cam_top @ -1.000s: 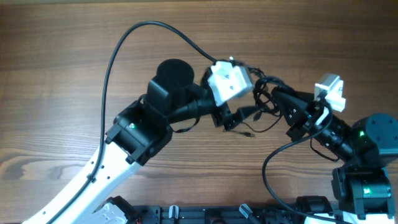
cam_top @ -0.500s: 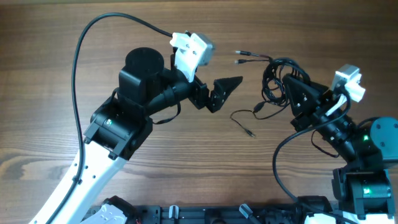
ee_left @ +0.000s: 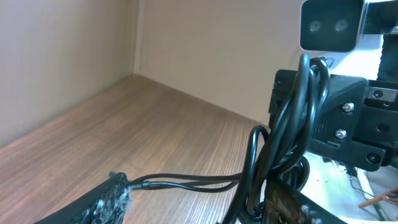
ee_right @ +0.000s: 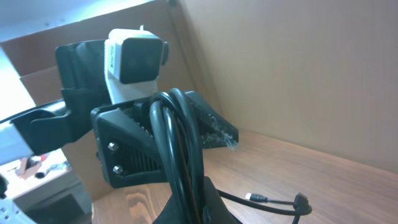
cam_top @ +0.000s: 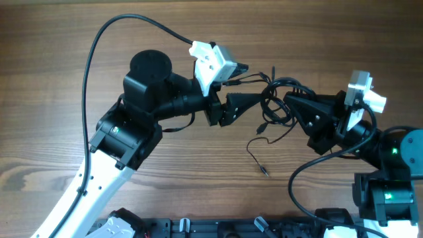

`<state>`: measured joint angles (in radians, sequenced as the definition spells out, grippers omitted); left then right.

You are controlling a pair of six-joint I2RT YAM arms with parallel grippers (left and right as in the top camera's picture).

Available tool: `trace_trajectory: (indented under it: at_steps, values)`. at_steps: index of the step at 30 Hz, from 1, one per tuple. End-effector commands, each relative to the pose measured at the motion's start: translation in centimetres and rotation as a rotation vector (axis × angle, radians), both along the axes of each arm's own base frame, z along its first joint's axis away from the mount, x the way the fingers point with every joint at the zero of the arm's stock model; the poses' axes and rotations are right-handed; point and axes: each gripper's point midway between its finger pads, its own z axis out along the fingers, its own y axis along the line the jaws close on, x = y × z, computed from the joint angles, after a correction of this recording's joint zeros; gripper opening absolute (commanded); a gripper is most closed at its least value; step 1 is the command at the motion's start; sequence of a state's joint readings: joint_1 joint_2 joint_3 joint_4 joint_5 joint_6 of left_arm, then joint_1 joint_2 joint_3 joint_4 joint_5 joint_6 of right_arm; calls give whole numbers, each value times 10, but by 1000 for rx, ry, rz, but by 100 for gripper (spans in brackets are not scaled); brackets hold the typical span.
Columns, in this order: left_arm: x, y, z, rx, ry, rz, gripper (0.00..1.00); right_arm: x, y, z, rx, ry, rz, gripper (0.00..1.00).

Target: Untangle cables

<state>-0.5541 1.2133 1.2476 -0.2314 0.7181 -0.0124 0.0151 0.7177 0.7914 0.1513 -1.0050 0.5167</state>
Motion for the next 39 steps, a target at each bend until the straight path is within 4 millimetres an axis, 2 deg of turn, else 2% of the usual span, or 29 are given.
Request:
trace_trajectory:
  at_steps: [1, 4, 8, 10, 11, 14, 16, 17, 18, 21, 24, 25, 26, 27, 28, 29, 33, 35, 37, 39]
  values:
    - [-14, -1, 13, -27, -30, -67, 69, -8, 6, -2, -14, 0, 75, 4]
    - [-16, -1, 14, -30, -28, -76, 70, -7, 8, -5, -18, 9, 93, 4]
    - [-23, -3, 16, -40, -31, -119, 77, -7, 8, -1, -19, -16, 93, 4]
    - [-26, -4, 16, -42, -30, -135, 78, -7, 8, 0, -19, -19, 93, 4]
    - [-26, -4, 16, -43, -29, -138, 75, -7, 8, 0, -18, -17, 93, 4]
    - [-32, -8, 16, -43, -30, -156, 48, -8, 8, 0, -18, -24, 96, 4]
    - [-34, -13, 16, -44, -31, -170, 22, -13, 10, 2, -26, -42, 123, 4]
    - [-33, -13, 15, -45, -32, -171, 15, -13, 10, 2, -27, -43, 126, 4]
    - [-31, -14, 14, -44, -31, -170, 10, -14, 11, 2, -29, -43, 132, 4]
    - [-32, -16, 14, -45, -32, -176, 5, -16, 12, 1, -32, -46, 144, 4]
    - [-36, -19, 16, -50, -41, -188, 4, -16, 12, 1, -33, -47, 143, 4]
    - [-36, -19, 17, -52, -44, -190, 4, -16, 12, 1, -33, -47, 143, 8]
    - [-36, -19, 17, -53, -46, -189, 4, -15, 11, 2, -32, -48, 137, 42]
    - [-32, -18, 17, -51, -50, -167, 4, -15, 11, 2, -31, -48, 135, 70]
    - [-26, -17, 17, -46, -52, -133, 4, -15, 11, 2, -31, -48, 135, 90]
    - [-19, -16, 16, -40, -56, -90, 4, -15, 11, 2, -31, -47, 135, 99]
    - [7, -8, 14, -21, -62, 68, 4, -8, 8, 1, -20, -29, 97, 99]
    - [39, 9, 12, -42, 28, 293, 4, 18, -5, -13, 15, 93, -52, 100]
    - [41, 10, 12, -46, 30, 305, 4, 33, -16, -29, 42, 208, -150, 100]
    - [41, 10, 15, -54, 24, 304, 4, 35, -17, -33, 35, 221, -167, 100]
